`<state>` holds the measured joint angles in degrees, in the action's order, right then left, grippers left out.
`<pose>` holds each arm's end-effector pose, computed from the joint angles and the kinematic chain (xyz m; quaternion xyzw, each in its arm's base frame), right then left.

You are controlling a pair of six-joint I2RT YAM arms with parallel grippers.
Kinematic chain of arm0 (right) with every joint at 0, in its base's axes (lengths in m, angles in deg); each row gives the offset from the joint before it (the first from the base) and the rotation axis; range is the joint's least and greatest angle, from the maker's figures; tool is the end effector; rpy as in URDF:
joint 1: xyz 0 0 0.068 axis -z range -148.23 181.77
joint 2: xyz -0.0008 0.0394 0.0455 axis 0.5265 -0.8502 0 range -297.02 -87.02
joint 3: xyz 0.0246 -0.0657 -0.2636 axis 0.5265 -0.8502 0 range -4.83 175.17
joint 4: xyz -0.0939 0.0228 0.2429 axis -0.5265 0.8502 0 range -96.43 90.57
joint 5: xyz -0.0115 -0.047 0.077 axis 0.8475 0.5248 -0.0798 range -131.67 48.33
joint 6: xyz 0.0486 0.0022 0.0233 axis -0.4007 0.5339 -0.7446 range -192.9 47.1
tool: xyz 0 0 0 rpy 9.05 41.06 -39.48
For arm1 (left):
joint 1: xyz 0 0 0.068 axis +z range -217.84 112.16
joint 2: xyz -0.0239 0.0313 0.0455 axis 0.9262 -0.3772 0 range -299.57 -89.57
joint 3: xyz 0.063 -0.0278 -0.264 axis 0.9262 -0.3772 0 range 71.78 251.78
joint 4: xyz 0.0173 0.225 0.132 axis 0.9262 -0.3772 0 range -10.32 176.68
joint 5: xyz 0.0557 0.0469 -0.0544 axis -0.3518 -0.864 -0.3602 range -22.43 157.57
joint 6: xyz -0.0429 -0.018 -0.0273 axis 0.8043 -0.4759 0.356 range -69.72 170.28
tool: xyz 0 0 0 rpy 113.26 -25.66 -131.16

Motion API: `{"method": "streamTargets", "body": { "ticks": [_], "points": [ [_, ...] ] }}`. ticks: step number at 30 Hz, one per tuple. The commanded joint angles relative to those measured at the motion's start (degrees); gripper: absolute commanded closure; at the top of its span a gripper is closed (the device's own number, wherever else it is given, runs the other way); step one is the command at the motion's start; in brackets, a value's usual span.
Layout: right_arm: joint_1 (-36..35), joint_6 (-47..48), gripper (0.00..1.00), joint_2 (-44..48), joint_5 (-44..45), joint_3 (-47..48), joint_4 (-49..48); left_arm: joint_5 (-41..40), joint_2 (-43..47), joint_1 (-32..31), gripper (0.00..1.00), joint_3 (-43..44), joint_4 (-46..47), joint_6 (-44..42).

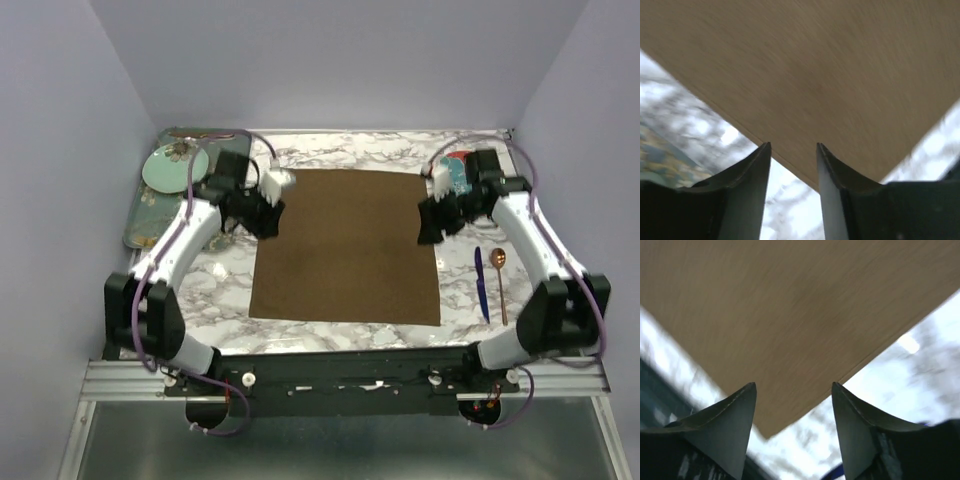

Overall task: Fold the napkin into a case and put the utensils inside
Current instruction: Flatten out the crumpled napkin at the center of the board.

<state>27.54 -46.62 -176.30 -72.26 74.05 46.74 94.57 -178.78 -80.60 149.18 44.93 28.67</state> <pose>0.3129 0.0413 0.2985 -0.3052 0.8901 0.2099 0.2656 0.3195 -0.0889 0.3011 0.3426 0.8608 -0.1976 0.3203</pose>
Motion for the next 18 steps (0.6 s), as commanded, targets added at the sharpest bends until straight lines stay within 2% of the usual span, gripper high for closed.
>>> {"method": "streamTargets", "body": {
  "ticks": [1, 3, 4, 7, 12, 18],
  "points": [
    [-6.92, 16.42, 0.37, 16.63, 1.22, -19.78, 7.57, 0.34, 14.83, -5.87, 0.58, -18.84, -11.06, -20.04],
    [-11.91, 16.87, 0.42, 20.0, 6.49, -27.76, 4.34, -2.99, 18.61, -8.33, 0.64, -26.03, -10.28, -21.28],
    [-13.51, 17.05, 0.49, 20.97, 8.07, -30.16, 3.01, -3.53, 19.33, -10.34, 0.66, -27.73, -10.01, -21.46],
    [-17.12, 17.83, 0.6, 21.6, 13.0, -35.69, -0.77, -5.37, 20.3, -12.91, 0.71, -32.22, -8.7, -20.5],
    [-19.85, 18.1, 0.62, 19.58, 18.01, -39.58, -5.44, -8.37, 19.87, -14.14, 0.75, -34.95, -6.15, -19.53],
    [-22.05, 18.45, 0.66, 17.47, 19.86, -40.98, -7.29, -10.83, 18.37, -14.32, 0.77, -36.53, -4.65, -20.23]
  ]
}}
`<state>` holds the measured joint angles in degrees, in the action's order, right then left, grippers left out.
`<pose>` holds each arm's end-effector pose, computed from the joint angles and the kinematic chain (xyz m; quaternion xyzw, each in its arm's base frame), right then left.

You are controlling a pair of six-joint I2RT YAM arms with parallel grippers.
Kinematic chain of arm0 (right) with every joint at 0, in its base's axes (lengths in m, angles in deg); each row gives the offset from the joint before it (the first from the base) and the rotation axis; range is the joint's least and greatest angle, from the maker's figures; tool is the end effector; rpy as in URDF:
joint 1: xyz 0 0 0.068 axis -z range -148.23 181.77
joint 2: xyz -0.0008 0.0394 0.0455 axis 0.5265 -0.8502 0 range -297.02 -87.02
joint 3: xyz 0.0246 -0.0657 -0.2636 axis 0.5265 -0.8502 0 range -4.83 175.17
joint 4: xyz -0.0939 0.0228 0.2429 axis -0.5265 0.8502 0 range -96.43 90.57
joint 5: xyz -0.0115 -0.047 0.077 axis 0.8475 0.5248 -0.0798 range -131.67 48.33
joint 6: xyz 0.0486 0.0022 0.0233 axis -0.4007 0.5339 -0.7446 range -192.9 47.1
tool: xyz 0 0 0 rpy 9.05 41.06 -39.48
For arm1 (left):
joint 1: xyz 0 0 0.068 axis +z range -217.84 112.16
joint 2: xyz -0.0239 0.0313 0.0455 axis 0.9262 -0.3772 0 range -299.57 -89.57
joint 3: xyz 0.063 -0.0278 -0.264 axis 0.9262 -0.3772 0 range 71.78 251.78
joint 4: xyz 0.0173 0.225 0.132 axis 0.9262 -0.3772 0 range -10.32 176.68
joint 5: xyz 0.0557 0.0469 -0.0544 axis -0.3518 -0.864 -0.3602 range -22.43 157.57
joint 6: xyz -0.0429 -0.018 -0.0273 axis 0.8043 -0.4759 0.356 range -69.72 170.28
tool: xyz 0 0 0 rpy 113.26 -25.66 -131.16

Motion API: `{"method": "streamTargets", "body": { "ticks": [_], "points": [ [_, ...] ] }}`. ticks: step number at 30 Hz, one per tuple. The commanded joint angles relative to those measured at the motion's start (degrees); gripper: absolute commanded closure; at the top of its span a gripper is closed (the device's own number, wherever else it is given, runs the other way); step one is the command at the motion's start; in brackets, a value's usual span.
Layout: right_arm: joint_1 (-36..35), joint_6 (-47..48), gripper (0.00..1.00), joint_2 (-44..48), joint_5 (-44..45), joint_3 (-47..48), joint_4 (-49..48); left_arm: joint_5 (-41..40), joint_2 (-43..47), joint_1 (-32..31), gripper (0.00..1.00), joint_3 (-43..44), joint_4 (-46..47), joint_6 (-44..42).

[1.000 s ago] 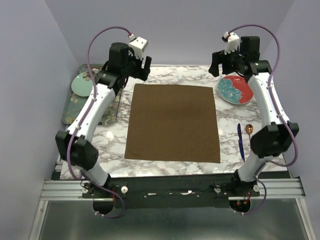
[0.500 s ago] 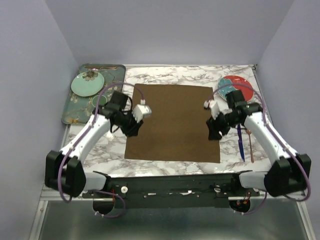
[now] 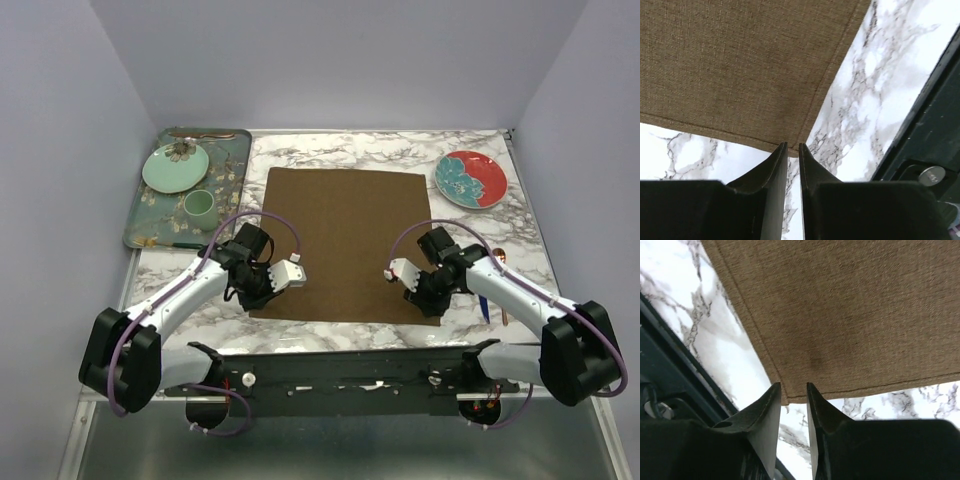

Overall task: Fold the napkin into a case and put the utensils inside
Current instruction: Flatten out the crumpled napkin at the center of the board.

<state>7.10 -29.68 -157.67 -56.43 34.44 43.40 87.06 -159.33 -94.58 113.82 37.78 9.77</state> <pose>0.1685 0.0874 0.1790 -0.5603 0.8148 0.1142 0.0957 0.1718 -0.0998 0.1958 0.5584 0.8042 -0.1531 0.1342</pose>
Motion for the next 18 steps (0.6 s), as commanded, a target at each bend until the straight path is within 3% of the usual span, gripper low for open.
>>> {"method": "streamTargets", "body": {
  "ticks": [1, 5, 18],
  "points": [
    [-1.79, 2.04, 0.67, -1.5, 4.39, -1.82, -4.38, -3.57, -1.34, -0.24, 0.77, -1.26, 2.59, -1.41],
    [-2.14, 3.27, 0.71, -3.08, 6.85, -3.93, -5.44, -4.37, -2.49, -0.42, 0.77, -2.05, 3.2, -1.24],
    [-2.14, 7.23, 0.71, -5.81, 13.45, -4.11, -5.7, -10.34, -5.74, -0.68, 0.83, -6.36, 4.79, -3.69]
  ]
}}
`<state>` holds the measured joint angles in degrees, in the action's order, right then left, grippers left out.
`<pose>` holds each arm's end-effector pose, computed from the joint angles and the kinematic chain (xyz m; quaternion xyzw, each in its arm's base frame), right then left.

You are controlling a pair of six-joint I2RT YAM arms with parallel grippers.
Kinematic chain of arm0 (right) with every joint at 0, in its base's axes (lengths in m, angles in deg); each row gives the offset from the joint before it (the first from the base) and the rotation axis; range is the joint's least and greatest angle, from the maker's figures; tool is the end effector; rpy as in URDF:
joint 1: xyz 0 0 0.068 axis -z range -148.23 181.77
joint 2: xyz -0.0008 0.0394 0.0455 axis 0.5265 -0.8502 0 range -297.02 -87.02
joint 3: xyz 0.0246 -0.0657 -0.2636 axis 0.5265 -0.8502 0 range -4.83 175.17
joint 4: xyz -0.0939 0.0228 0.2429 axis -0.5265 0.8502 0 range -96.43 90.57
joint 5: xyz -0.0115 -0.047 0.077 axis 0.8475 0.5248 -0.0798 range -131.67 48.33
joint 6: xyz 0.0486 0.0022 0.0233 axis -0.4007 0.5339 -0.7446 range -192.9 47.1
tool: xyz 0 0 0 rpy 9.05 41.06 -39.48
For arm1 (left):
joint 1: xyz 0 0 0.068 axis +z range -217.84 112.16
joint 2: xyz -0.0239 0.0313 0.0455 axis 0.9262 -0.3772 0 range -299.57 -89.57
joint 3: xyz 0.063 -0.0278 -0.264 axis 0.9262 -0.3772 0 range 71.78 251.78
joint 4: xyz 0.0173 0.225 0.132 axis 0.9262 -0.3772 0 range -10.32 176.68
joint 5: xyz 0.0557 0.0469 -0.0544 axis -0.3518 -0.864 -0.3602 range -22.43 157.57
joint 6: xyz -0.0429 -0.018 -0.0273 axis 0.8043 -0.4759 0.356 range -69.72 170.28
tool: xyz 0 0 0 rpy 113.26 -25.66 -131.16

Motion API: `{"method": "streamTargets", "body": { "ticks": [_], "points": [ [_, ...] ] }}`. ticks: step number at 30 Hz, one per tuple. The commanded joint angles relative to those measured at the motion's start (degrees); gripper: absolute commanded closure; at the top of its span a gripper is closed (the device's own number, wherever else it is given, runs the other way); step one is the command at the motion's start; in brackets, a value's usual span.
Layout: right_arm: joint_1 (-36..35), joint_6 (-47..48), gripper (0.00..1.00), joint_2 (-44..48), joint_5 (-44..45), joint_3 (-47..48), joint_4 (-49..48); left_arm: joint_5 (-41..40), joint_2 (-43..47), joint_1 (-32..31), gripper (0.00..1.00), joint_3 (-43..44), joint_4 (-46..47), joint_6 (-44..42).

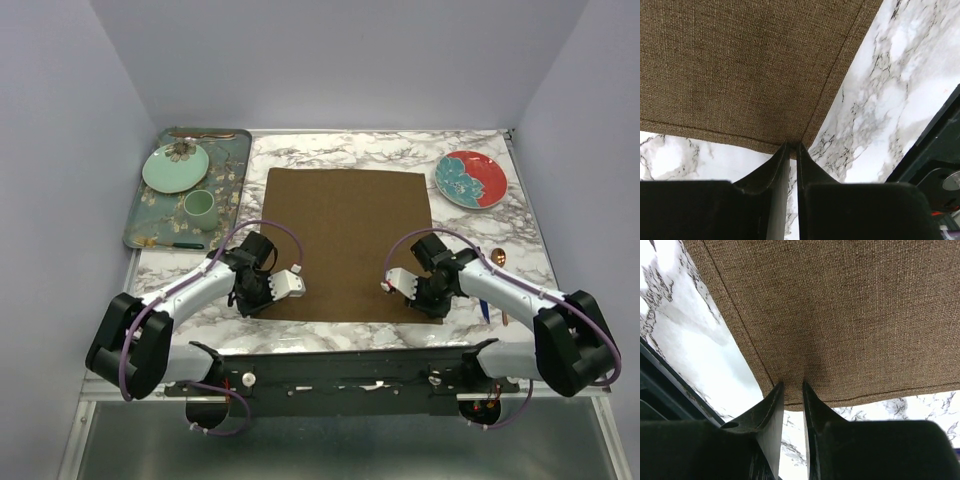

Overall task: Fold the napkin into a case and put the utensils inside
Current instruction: Flatten out the crumpled napkin at the center of the board, then pick up the flattened napkin from the center of the board.

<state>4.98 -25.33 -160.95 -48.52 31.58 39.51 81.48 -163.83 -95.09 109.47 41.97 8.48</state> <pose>0.1680 0.0896 0.1568 -0.6050 0.7920 0.0484 0.0668 0.1716 -0.0980 0.1626 0.5685 0.8103 -0.1102 0.0902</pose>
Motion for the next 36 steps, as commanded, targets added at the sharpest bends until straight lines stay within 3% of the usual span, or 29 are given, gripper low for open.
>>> {"method": "streamTargets", "body": {
  "ticks": [1, 7, 11, 16, 21, 24, 27, 31, 33, 36],
  "points": [
    [-0.02, 2.88, 0.71, -2.71, 5.53, -1.07, -1.72, -5.12, -1.15, -0.26, 0.83, -2.18, 0.5, -2.58],
    [-0.02, 3.75, 0.71, -2.89, 6.41, -1.16, -1.9, -6.62, 1.31, -0.18, 0.85, -3.68, -1.96, -3.81],
    [-0.11, 3.06, 0.69, -1.13, 3.35, 1.2, 0.99, -3.29, 3.24, -0.35, 0.84, -1.67, -3.72, -2.68],
    [0.07, -4.84, 0.55, 1.33, -8.95, 15.51, 7.67, 6.63, 4.13, -0.62, 0.56, 12.91, -4.51, 5.14],
    [2.7, -16.44, 0.45, 2.3, -13.01, 30.29, 3.83, 4.21, 0.18, -0.36, 0.38, 27.23, 3.18, 17.94],
    [7.7, -22.33, 0.45, -2.25, -12.14, 37.47, -2.33, -1.23, -3.94, 1.05, 0.32, 32.94, 11.71, 24.29],
    [13.94, -27.43, 0.45, -13.22, -12.83, 45.56, -4.45, -4.05, -12.53, 4.82, 0.32, 41.62, 15.95, 33.07],
    [21.14, -33.76, 0.45, -28.17, -13.45, 66.1, -2.35, -6.61, -27.31, 9.92, 0.34, 57.55, 13.43, 44.5],
    [22.47, -35.26, 0.45, -35.82, -13.01, 71.5, -1.55, -5.83, -34.59, 12.3, 0.36, 65.79, 10.36, 47.95],
    [24.32, -36.94, 0.45, -43.89, -12.84, 79.95, -1.11, -5.03, -39.72, 14.76, 0.36, 71.18, 11.22, 50.85]
  ]
}}
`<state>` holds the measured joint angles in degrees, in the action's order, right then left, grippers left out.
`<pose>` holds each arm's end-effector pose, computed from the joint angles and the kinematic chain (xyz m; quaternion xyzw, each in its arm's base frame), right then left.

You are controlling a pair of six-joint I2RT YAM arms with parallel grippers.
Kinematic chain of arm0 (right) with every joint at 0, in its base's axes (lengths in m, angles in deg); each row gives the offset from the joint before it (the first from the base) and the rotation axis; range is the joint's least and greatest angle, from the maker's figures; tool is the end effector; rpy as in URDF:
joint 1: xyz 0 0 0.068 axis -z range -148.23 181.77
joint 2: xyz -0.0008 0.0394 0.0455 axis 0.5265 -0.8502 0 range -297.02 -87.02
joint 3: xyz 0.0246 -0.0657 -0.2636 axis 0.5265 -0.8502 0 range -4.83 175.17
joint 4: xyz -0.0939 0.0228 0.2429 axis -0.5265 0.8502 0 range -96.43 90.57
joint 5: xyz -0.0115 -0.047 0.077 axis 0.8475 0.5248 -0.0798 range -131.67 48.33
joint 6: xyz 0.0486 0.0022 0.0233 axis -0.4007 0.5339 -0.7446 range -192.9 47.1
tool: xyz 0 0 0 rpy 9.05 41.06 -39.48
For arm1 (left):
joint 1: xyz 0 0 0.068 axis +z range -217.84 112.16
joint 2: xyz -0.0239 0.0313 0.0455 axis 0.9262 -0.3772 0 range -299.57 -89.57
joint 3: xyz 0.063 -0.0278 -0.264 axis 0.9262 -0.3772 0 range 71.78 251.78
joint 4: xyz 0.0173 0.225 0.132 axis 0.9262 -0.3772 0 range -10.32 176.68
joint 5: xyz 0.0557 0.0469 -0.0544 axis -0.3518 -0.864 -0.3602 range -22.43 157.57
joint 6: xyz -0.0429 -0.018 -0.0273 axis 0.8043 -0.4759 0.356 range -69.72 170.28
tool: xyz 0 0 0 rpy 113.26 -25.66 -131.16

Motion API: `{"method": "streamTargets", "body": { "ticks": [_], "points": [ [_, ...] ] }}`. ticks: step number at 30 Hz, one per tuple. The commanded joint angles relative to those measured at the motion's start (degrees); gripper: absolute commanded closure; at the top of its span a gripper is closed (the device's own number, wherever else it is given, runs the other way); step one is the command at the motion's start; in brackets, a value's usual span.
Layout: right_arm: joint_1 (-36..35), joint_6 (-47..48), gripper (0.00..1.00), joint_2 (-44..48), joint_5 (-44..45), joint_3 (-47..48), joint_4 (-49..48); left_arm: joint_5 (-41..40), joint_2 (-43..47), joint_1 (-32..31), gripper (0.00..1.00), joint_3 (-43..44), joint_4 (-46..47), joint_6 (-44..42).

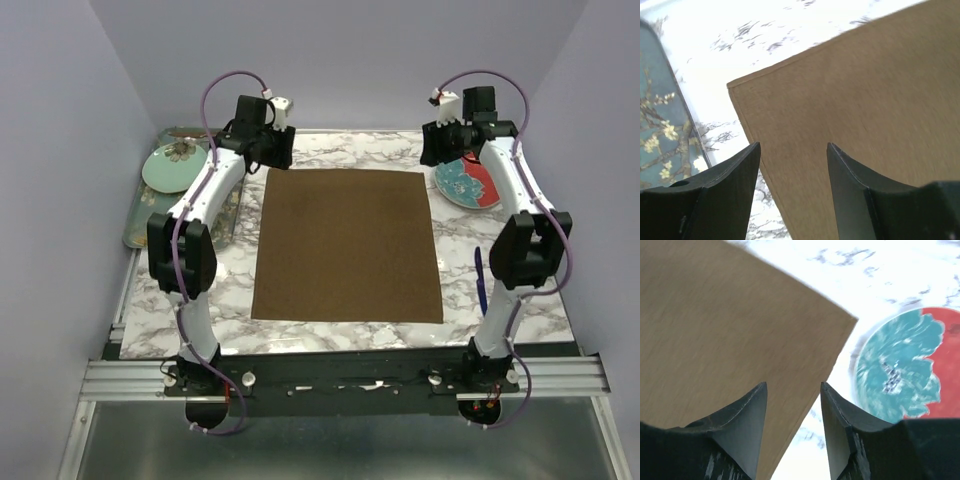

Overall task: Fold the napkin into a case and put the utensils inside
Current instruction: Pick up the flattened napkin from the center of the board.

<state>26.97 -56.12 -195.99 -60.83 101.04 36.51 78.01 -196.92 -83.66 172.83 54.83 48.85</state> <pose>0.4260 0.0475 0.3323 -0.2324 0.8865 0.1150 0.3832 0.4163 -0.1247 0.3310 0.1736 0.8795 -0.1357 0.4217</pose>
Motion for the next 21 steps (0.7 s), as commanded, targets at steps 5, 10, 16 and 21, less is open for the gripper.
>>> {"method": "streamTargets", "body": {
  "ticks": [5, 10, 16, 21],
  "points": [
    [2.6, -6.84, 0.44, -17.14, 1.92, 15.42, -0.22, -3.57, -17.27, 5.35, 0.36, 15.3, -1.54, 11.01],
    [2.69, -7.11, 0.44, -21.8, 3.69, 15.6, -1.98, -4.54, -24.73, 6.58, 0.36, 21.01, -0.4, 9.7],
    [2.6, -8.78, 0.38, -24.1, 3.6, 14.46, -2.42, -6.13, -30.54, 7.38, 0.36, 24.63, -0.4, 9.16],
    [2.69, -10.89, 0.37, -27.87, 7.46, 16.65, -2.42, -6.66, -32.74, 7.81, 0.36, 24.8, -0.14, 8.55]
  ]
}}
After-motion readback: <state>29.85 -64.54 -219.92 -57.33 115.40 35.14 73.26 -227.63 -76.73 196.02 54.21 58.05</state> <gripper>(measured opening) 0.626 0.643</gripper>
